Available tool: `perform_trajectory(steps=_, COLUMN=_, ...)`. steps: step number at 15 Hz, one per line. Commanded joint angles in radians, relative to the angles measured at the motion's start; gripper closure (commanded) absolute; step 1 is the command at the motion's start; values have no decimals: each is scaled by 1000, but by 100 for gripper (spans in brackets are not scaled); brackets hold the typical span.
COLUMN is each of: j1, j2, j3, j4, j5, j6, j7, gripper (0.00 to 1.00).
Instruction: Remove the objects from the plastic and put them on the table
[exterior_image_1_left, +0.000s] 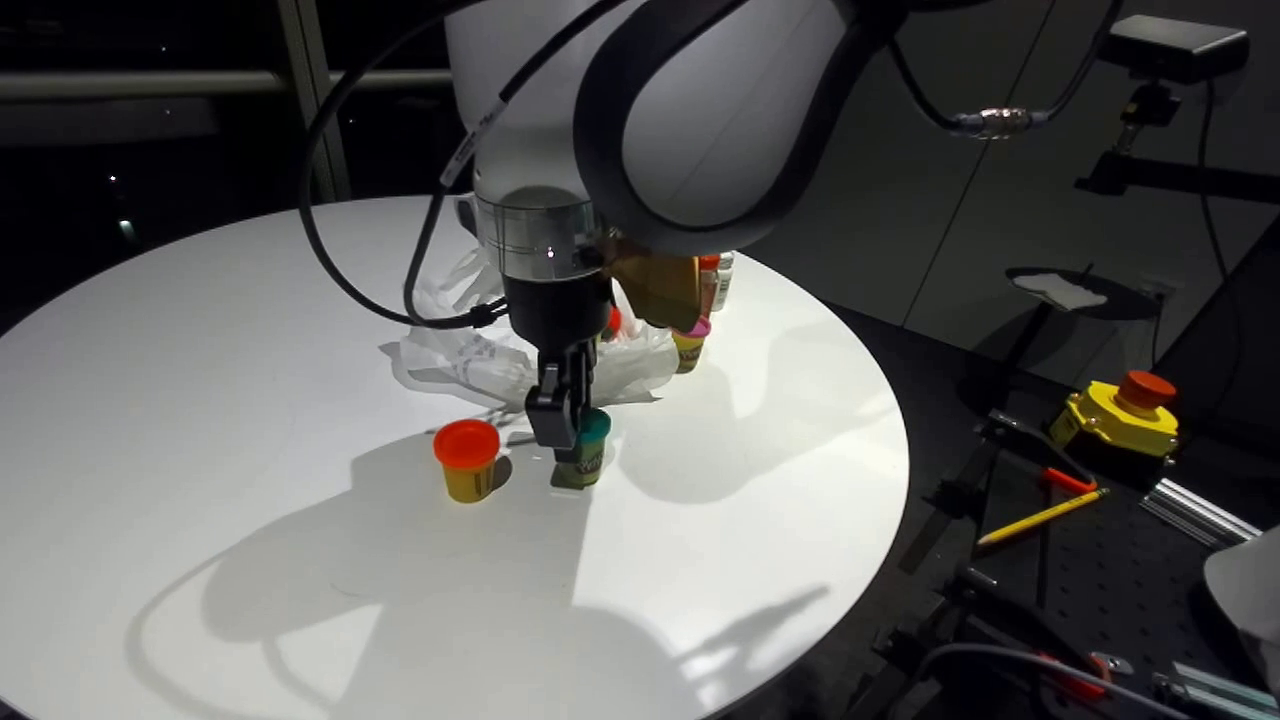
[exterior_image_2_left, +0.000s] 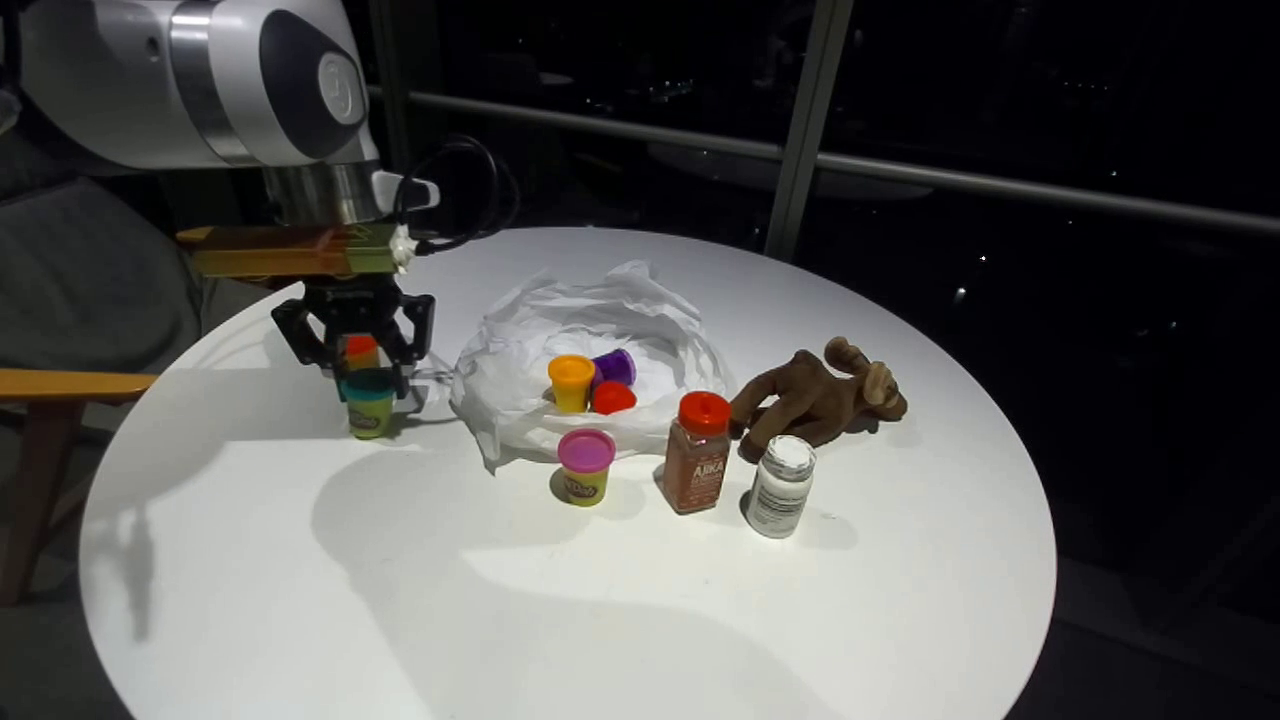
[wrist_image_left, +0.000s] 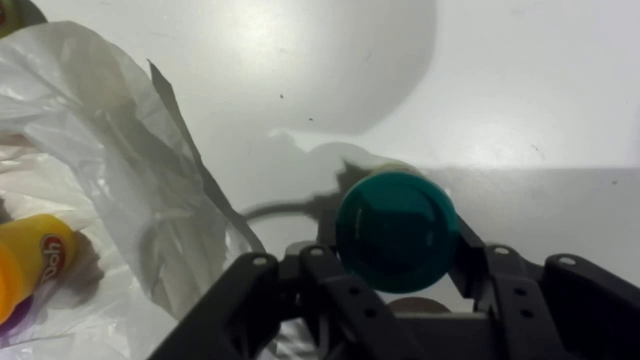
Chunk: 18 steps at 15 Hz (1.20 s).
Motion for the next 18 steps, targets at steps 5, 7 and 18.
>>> perform_trajectory(steps=5, j1=35, j2=-45, j3=-39, j4=-28, j5=-12, j6=50, j7=26, gripper=10)
perform_trajectory(steps=7, j1=36, j2=-75, j3=-61, j4=-33, j5=-5, j6=105, j7=77, gripper=0)
perform_trajectory(steps=18, j1=44, j2=-12, j3=-268, j4=189, j5=-43, j6=-4, j7=422, gripper=0)
